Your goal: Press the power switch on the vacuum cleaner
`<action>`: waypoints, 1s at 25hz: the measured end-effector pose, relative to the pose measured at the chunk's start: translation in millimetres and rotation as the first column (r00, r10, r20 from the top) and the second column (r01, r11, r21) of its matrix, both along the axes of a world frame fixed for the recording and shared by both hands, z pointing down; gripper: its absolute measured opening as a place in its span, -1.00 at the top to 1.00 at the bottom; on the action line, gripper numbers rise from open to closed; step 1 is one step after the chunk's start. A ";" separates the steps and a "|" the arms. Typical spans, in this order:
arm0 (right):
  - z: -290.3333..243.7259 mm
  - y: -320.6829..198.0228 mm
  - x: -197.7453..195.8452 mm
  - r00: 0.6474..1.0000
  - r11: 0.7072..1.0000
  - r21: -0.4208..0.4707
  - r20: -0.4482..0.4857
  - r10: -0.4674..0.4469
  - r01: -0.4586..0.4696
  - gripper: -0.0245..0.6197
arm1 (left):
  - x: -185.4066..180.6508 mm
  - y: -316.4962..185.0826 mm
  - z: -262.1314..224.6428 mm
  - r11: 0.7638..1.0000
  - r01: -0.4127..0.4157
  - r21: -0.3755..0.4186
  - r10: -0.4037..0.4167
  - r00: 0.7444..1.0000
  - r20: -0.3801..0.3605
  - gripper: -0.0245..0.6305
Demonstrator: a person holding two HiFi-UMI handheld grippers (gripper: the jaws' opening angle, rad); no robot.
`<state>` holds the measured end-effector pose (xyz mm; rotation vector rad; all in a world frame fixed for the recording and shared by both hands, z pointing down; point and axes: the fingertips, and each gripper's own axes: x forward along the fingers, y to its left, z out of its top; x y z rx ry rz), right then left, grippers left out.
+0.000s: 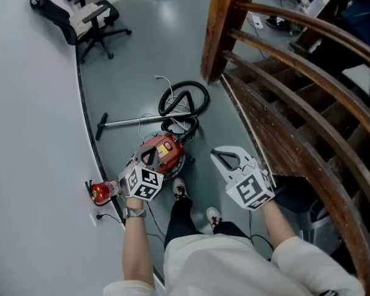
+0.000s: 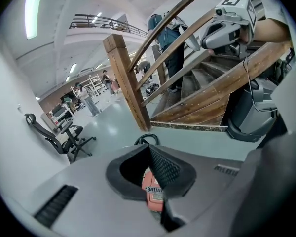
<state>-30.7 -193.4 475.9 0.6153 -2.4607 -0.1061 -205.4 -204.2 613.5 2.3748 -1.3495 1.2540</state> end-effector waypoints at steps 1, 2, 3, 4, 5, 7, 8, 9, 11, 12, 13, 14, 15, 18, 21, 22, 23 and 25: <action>-5.5 1.1 2.1 1.000 1.000 0.010 0.002 -0.002 0.002 0.83 | 2.2 3.3 -5.4 1.000 0.007 0.006 -0.007 1.000 -0.003 0.92; -11.1 2.3 4.1 1.000 1.000 0.020 0.005 -0.004 0.004 0.83 | 4.0 6.6 -10.4 1.000 0.012 0.012 -0.012 1.000 -0.004 0.92; -16.5 3.9 5.8 1.000 1.000 0.030 0.006 -0.006 0.006 0.83 | 5.6 10.3 -15.2 1.000 0.016 0.016 -0.016 1.000 -0.003 0.92; -21.7 6.4 7.4 1.000 0.999 0.038 0.008 -0.009 0.008 0.83 | 7.0 14.5 -19.7 1.000 0.019 0.020 -0.019 1.000 0.000 0.92; -26.4 9.4 9.1 1.000 0.999 0.045 0.009 -0.014 0.013 0.83 | 8.5 18.9 -24.6 0.999 0.022 0.025 -0.022 1.000 0.002 0.92; -34.8 15.9 13.6 1.000 0.998 0.055 0.008 -0.027 0.026 0.83 | 12.1 26.4 -36.3 0.999 0.033 0.041 -0.033 0.999 0.004 0.92; -39.0 18.7 15.9 0.999 0.998 0.061 0.007 -0.033 0.032 0.83 | 14.0 29.0 -43.3 0.998 0.039 0.052 -0.039 0.999 0.004 0.92; -43.7 21.2 18.1 0.999 0.997 0.069 0.008 -0.038 0.037 0.83 | 15.9 31.0 -50.8 0.997 0.044 0.064 -0.044 0.999 0.004 0.92; -54.2 26.0 21.7 0.999 0.995 0.089 0.017 -0.040 0.039 0.83 | 19.8 35.4 -65.9 0.995 0.050 0.086 -0.050 0.999 0.005 0.92; -59.8 28.6 23.3 0.999 0.995 0.098 0.023 -0.039 0.036 0.83 | 22.0 38.3 -73.4 0.994 0.050 0.095 -0.051 0.999 0.005 0.92; -65.6 31.0 25.0 0.999 0.994 0.105 0.030 -0.037 0.033 0.83 | 24.2 41.5 -80.9 0.993 0.050 0.104 -0.051 0.999 0.007 0.92; -71.2 33.4 26.8 0.999 0.993 0.112 0.037 -0.035 0.031 0.83 | 26.5 44.7 -88.5 0.992 0.051 0.113 -0.052 0.999 0.008 0.92; -76.5 35.6 29.0 0.998 0.993 0.118 0.044 -0.035 0.029 0.83 | 29.0 47.8 -96.0 0.991 0.052 0.123 -0.053 0.999 0.009 0.92; -89.7 40.7 36.7 0.998 0.990 0.135 0.056 -0.036 0.028 0.83 | 36.1 56.7 -117.0 0.986 0.060 0.154 -0.063 0.998 0.012 0.92; -101.0 43.9 43.1 0.997 0.989 0.149 0.065 -0.034 0.024 0.83 | 41.2 64.2 -136.5 0.981 0.062 0.182 -0.067 0.998 0.021 0.92; -104.8 45.1 45.3 0.997 0.988 0.154 0.066 -0.033 0.023 0.83 | 43.1 66.7 -142.9 0.980 0.062 0.191 -0.068 0.997 0.024 0.92; -108.7 46.4 47.3 0.997 0.987 0.159 0.068 -0.033 0.022 0.83 | 45.1 69.4 -149.4 0.978 0.063 0.201 -0.070 0.997 0.026 0.93; -116.8 49.7 50.6 0.997 0.985 0.170 0.072 -0.036 0.024 0.83 | 49.4 75.3 -162.1 0.974 0.066 0.218 -0.074 0.997 0.027 0.92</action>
